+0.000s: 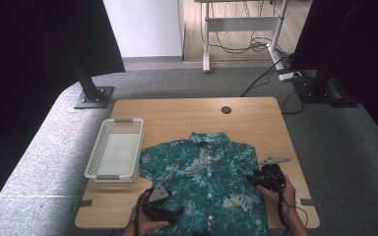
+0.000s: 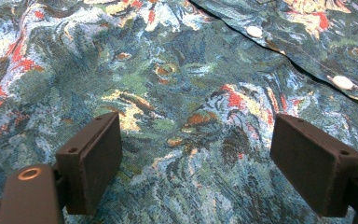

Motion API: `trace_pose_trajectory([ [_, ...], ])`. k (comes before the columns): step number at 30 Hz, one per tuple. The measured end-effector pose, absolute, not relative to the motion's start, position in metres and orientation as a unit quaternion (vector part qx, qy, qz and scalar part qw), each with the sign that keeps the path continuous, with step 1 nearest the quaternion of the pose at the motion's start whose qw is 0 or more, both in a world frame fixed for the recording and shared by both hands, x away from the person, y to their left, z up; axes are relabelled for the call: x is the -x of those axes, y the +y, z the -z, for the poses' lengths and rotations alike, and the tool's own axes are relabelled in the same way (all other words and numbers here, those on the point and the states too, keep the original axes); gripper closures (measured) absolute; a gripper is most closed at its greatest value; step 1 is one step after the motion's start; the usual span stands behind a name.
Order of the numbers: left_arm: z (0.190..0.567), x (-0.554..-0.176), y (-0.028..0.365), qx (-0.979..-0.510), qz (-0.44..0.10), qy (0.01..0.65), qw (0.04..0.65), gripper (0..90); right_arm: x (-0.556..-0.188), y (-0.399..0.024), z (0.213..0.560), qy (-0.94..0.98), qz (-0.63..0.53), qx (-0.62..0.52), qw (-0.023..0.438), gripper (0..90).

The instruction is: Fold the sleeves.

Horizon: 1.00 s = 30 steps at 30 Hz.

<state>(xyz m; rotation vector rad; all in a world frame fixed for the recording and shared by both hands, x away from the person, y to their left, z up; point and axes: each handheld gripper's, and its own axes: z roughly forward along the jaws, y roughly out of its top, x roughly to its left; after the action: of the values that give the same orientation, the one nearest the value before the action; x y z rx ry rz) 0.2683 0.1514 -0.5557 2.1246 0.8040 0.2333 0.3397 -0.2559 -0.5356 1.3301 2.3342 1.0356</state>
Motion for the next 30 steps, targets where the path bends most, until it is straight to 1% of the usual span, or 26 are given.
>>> trace_pose_trajectory([
  [3,0.556,-0.268,0.151,-0.846,-0.093,0.321,0.416,16.4,-0.34,-0.248,0.536,0.816,-0.328,-0.451,0.152,56.5],
  [6,0.556,-0.268,0.152,-0.845,-0.092,0.321,0.417,16.3,-0.339,-0.242,0.536,0.823,-0.313,-0.445,0.163,56.9],
  [12,0.556,-0.268,0.152,-0.846,-0.092,0.32,0.417,16.3,-0.338,-0.241,0.539,0.826,-0.303,-0.447,0.16,55.2],
  [14,0.556,-0.268,0.152,-0.846,-0.092,0.32,0.417,16.4,-0.337,-0.241,0.539,0.826,-0.299,-0.45,0.163,59.0],
  [16,0.556,-0.268,0.152,-0.846,-0.092,0.32,0.417,16.4,-0.337,-0.242,0.54,0.824,-0.293,-0.453,0.171,66.9],
  [19,0.556,-0.268,0.151,-0.846,-0.093,0.32,0.417,16.4,-0.337,-0.243,0.539,0.822,-0.285,-0.459,0.182,81.0],
  [21,0.556,-0.268,0.151,-0.846,-0.093,0.32,0.417,16.4,-0.336,-0.244,0.537,0.818,-0.297,-0.459,0.179,86.4],
  [23,0.556,-0.268,0.151,-0.846,-0.093,0.32,0.417,16.4,-0.336,-0.244,0.535,0.817,-0.306,-0.458,0.172,88.0],
  [30,0.556,-0.268,0.151,-0.846,-0.094,0.319,0.416,16.3,-0.336,-0.24,0.526,0.81,-0.331,-0.458,0.155,88.7],
])
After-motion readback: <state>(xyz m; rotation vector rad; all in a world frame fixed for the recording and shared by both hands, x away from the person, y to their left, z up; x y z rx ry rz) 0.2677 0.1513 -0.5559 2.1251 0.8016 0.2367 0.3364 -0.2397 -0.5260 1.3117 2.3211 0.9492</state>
